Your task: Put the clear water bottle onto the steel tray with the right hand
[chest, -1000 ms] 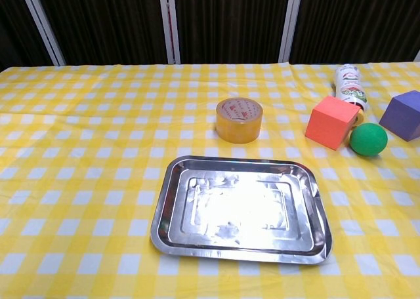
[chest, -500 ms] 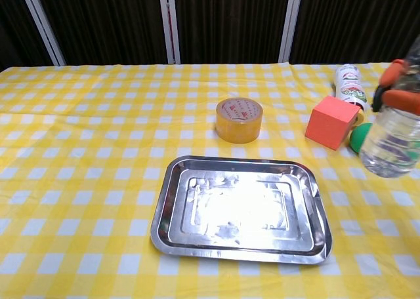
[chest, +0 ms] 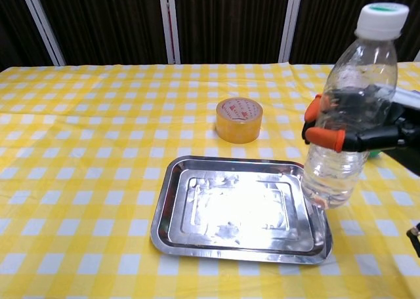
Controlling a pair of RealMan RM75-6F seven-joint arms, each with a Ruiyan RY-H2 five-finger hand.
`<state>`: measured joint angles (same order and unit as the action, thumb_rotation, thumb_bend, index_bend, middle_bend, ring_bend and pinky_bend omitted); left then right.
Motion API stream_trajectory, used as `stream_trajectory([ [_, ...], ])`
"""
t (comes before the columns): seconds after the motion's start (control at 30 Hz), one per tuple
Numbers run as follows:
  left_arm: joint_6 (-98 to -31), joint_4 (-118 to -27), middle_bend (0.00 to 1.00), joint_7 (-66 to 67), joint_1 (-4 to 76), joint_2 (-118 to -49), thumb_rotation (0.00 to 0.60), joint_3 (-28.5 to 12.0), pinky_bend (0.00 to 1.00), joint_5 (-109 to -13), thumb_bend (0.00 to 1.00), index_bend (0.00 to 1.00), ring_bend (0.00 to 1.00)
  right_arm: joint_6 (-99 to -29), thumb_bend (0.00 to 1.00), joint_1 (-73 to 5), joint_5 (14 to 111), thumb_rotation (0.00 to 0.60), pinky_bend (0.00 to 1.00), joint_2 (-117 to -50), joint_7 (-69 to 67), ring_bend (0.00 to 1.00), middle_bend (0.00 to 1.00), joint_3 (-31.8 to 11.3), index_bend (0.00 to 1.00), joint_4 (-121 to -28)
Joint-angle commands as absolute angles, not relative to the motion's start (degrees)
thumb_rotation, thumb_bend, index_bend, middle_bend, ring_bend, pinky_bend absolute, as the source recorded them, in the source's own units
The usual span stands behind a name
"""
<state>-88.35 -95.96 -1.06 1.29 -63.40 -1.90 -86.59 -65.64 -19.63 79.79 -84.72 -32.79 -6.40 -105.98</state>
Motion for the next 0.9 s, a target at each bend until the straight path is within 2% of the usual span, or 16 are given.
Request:
stream_trajectory([
  [0.03,-88.22,-95.95,0.00,-0.86,1.32,-63.49,0.600,-1.86,0.00,-86.49,0.18,0.16,0.00,-66.03,0.78,-19.26,80.36,0.600,0.20,-88.27,-33.95,0.44,0.61,-5.26,0.78,-103.79],
  [0.53,-87.76,-95.73,0.00,-0.36,1.59,-63.83,0.600,-1.79,0.00,-86.41,0.18,0.16,0.00,-70.02,0.78,-18.55,81.16,0.600,0.20,-99.71,-38.69,0.44,0.61,-6.87,0.78,-98.35],
  [0.9,-87.62,-95.47,0.00,-1.39,1.63,-63.45,0.600,-1.95,0.00,-86.03,0.18,0.16,0.00,-68.62,0.78,-19.28,79.86,0.600,0.17,-104.71,-38.95,0.42,0.61,-7.37,0.78,-89.04],
])
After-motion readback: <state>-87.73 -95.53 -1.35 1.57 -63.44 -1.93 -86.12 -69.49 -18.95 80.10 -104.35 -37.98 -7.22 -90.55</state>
